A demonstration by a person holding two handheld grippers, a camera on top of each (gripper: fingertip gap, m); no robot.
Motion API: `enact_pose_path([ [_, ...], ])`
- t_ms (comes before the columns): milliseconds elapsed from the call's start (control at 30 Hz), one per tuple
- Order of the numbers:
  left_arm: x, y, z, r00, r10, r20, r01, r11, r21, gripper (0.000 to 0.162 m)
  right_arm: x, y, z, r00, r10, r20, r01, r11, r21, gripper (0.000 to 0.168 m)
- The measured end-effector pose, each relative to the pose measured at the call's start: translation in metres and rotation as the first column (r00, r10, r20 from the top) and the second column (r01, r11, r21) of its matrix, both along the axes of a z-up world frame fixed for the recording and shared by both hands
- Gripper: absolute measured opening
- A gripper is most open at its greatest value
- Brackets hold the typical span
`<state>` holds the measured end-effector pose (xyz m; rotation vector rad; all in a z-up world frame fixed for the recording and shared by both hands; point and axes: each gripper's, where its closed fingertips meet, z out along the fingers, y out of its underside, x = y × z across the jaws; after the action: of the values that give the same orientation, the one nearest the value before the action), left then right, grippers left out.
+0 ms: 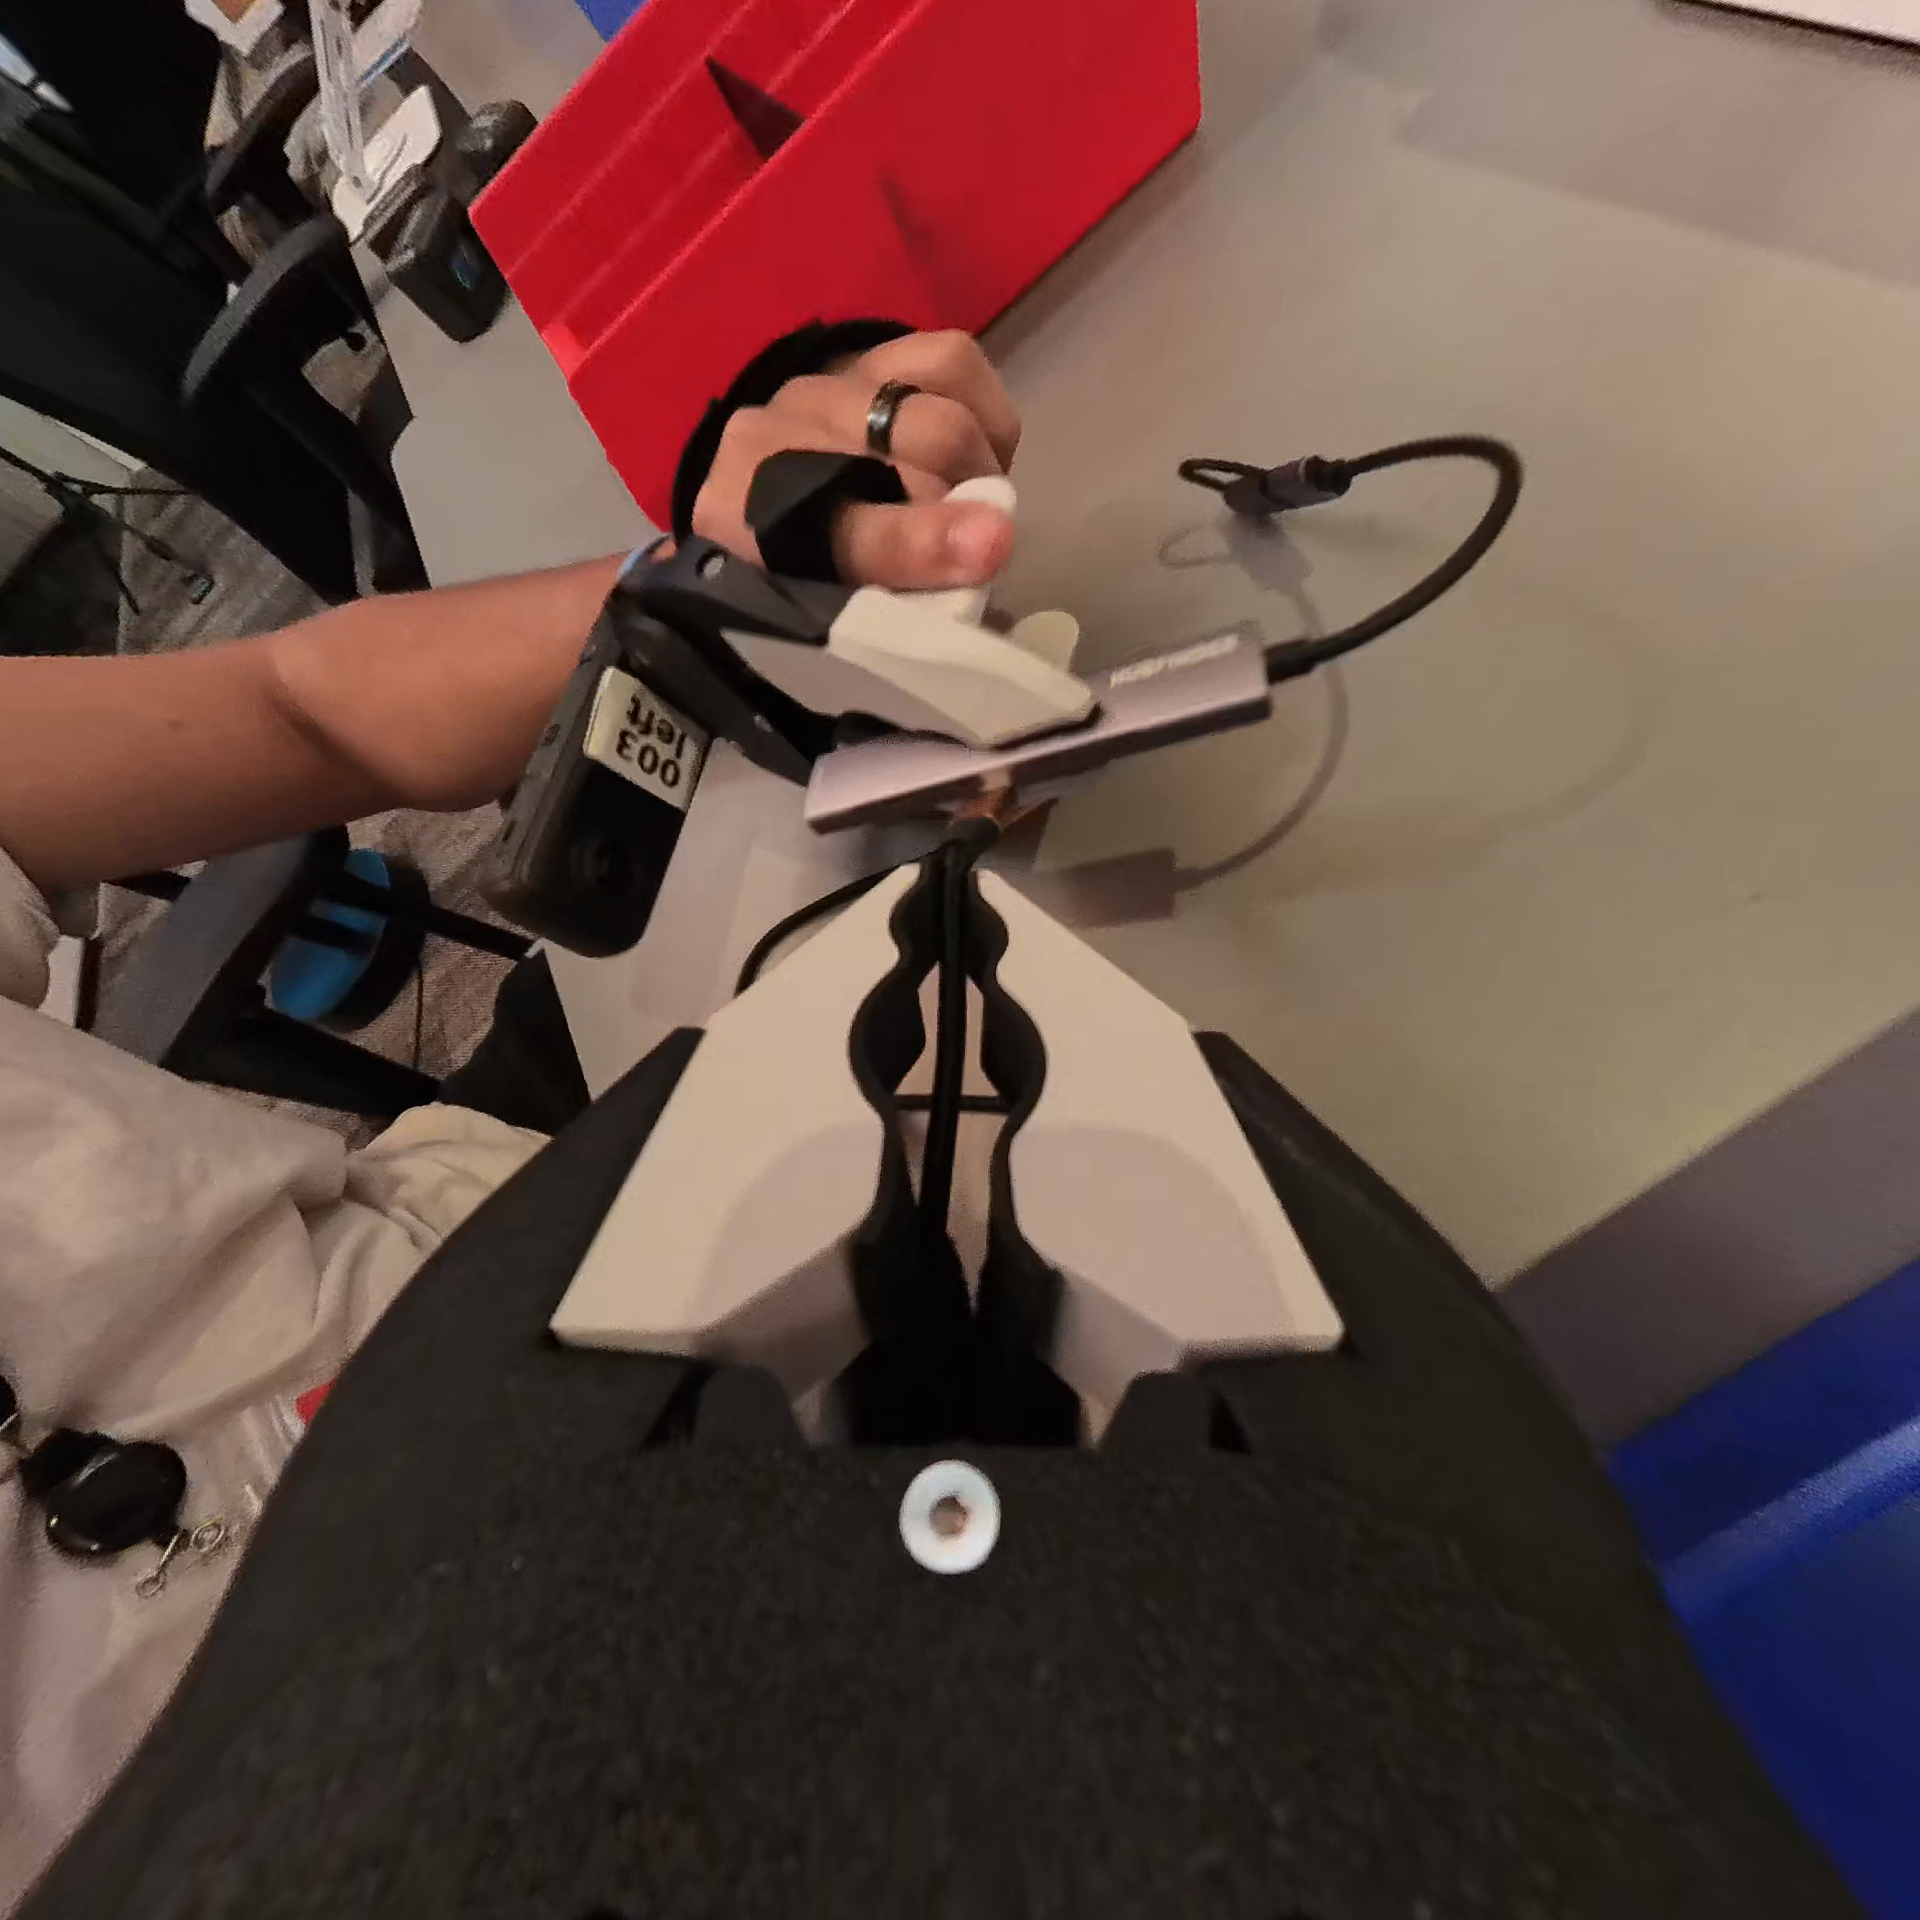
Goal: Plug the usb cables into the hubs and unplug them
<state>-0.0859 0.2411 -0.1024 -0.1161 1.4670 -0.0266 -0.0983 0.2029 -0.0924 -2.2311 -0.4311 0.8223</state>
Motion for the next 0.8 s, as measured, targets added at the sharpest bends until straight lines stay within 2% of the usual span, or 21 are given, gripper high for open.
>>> enact_pose_path([
  [267, -0.003, 0.017, 0.012, 0.999, -0.009, 0.050, 0.023, 0.955, -0.297, 0.009, -0.009, 0.001, 0.004, 1.000, 0.015, -0.014, -0.015, 1.000, 0.026, 0.000],
  [800, -0.003, 0.013, 0.014, 0.998, -0.008, 0.067, 0.027, 0.959, -0.283, 0.009, -0.009, 0.005, 0.012, 0.989, -0.003, -0.147, 0.006, 1.000, 0.016, 0.000],
])
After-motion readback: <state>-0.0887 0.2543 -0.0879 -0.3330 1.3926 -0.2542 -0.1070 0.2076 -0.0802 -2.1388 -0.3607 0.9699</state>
